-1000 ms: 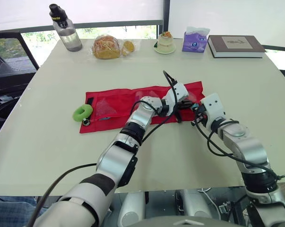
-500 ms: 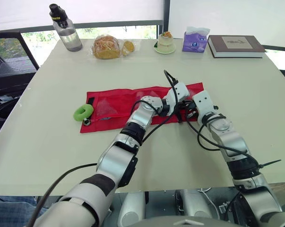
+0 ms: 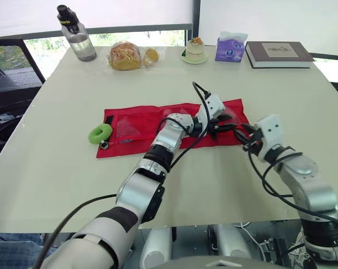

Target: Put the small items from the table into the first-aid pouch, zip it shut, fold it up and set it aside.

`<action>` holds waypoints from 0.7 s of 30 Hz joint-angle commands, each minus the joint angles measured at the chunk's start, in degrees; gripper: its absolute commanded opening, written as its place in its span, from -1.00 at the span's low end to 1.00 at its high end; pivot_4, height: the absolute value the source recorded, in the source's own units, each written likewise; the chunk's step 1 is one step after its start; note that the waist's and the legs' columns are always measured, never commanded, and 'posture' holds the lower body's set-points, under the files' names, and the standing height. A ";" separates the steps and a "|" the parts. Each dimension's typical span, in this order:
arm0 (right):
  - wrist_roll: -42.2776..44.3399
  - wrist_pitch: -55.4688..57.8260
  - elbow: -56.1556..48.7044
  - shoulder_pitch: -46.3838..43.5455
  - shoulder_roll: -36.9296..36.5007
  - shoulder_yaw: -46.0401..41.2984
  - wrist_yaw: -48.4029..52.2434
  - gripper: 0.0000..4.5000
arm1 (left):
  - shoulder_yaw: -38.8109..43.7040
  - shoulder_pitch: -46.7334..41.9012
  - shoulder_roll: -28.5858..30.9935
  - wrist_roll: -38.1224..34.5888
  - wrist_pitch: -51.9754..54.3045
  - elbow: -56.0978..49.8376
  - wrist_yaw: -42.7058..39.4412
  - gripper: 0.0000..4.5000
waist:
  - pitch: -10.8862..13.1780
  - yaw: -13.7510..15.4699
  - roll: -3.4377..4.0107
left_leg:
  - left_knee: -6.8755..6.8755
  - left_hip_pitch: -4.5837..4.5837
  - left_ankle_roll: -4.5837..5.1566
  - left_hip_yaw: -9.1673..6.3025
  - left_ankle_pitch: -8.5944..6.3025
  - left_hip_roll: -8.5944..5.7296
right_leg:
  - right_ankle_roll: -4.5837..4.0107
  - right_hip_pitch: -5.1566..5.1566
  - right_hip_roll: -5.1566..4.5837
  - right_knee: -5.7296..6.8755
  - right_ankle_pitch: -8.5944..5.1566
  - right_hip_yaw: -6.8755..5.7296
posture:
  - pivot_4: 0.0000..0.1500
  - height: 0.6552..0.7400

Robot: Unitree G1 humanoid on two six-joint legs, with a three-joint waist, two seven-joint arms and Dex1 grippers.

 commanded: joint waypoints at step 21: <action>9.31 8.88 12.85 -2.85 -0.07 -4.71 2.37 0.67 | 18.21 31.53 43.07 -25.32 18.06 -50.72 -22.66 1.00 | 0.03 0.31 0.09 | -0.10 0.04 0.00 0.07 0.00 0.13 | -0.05 -0.04 0.02 -0.04 -0.02 0.04 | 1.00 0.84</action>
